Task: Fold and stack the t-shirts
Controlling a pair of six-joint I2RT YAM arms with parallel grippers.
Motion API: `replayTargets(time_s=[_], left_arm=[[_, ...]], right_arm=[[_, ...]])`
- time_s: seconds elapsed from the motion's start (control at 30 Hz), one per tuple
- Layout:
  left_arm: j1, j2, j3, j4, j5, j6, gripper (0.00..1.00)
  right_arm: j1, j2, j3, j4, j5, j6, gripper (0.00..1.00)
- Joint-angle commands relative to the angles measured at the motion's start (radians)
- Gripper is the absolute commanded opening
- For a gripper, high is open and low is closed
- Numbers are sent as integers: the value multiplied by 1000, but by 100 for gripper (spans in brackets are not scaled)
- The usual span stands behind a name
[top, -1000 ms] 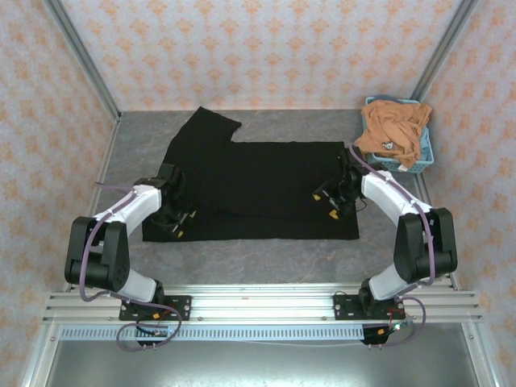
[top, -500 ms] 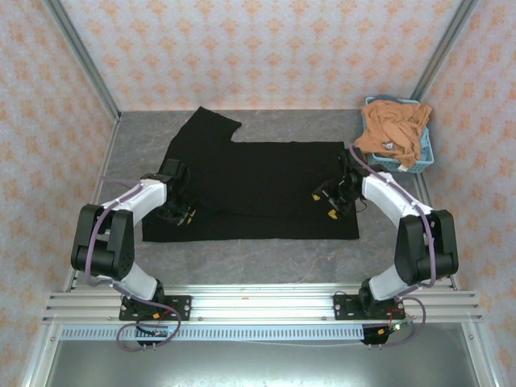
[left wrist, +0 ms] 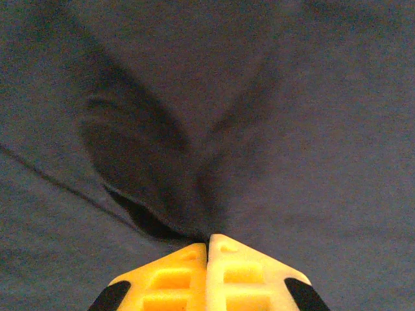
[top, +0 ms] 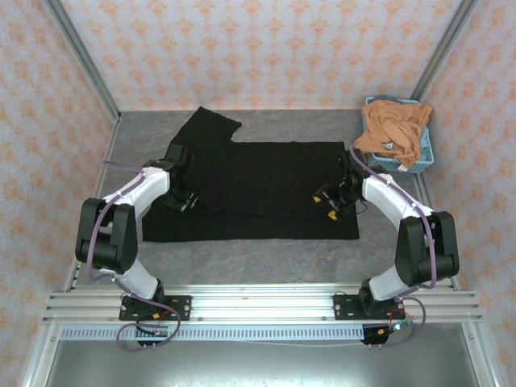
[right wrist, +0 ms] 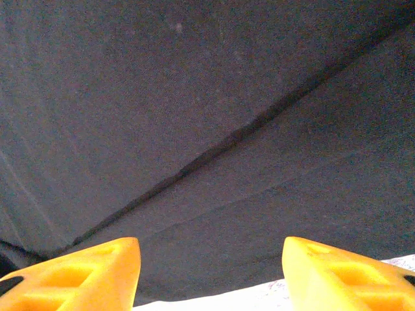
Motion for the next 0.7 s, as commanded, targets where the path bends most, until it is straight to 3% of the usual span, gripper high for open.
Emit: replayTargets(time_s=[0.0,0.37,0.67], left_arm=[[-23,70,128,-80,-59,76,0],[-69,371,510,-221,-159,242,0],[-73,441,607,-240,-207,277,0]], right_arm=[[3,-14,32,-9,10,9,59],[1,2,53,-25,-4,6,59],[2,33,53,-13,-24,11,59]])
